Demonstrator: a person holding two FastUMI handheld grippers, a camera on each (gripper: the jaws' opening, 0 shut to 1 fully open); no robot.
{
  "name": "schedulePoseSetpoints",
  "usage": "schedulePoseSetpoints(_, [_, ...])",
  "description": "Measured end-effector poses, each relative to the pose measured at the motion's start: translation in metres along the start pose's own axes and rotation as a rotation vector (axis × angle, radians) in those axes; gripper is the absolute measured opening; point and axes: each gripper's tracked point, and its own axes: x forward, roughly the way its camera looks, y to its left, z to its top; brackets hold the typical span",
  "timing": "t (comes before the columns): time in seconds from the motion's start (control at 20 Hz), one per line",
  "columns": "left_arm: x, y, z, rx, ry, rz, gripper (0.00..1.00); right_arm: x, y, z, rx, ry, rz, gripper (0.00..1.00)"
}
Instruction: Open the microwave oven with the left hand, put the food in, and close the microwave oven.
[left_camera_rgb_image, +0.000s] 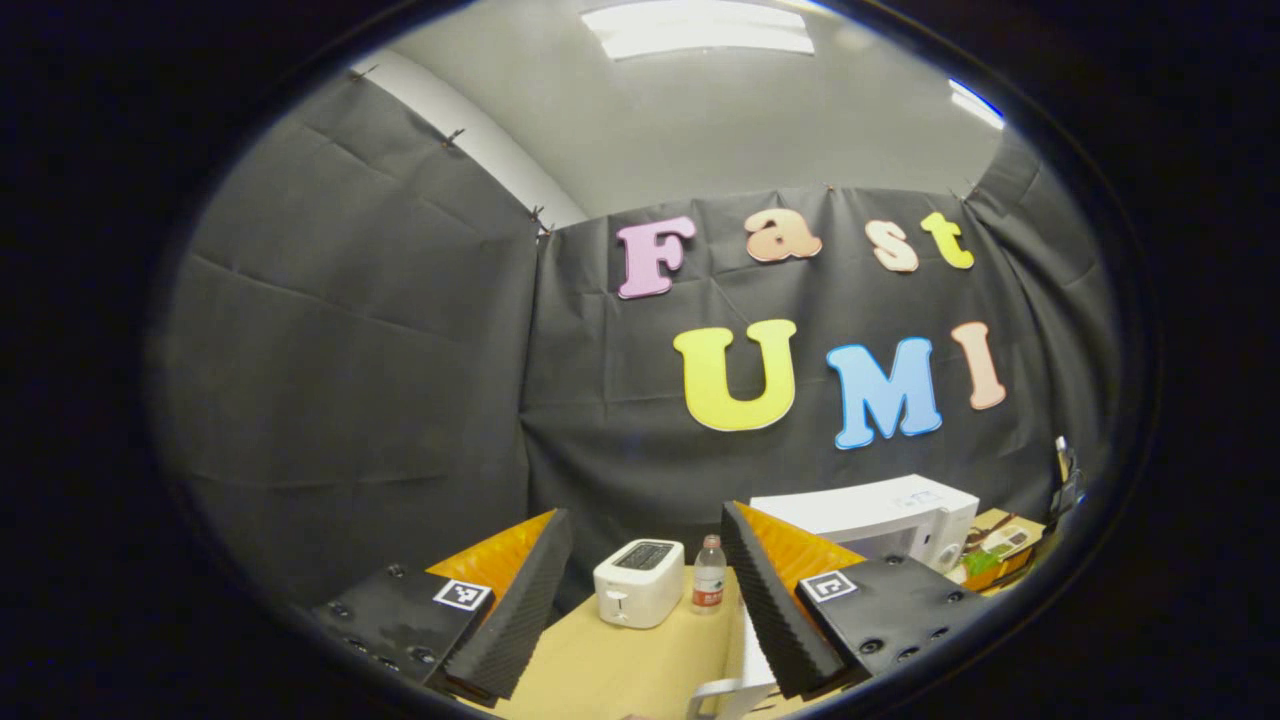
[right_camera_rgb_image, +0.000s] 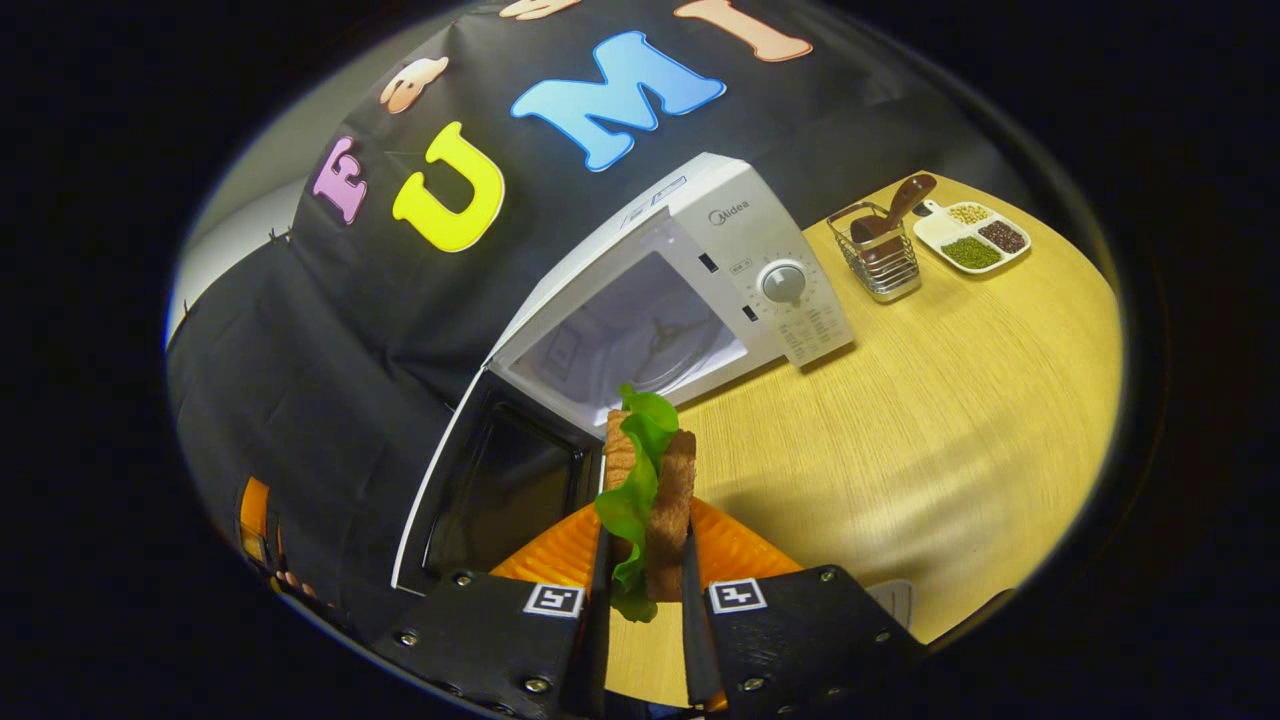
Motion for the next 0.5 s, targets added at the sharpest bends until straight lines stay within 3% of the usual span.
schedulePoseSetpoints(0.5, [0.055,0.038,-0.036,-0.014,0.069,-0.016,1.0,0.095,0.017,0.037,0.028,-0.153,-0.059,0.31])
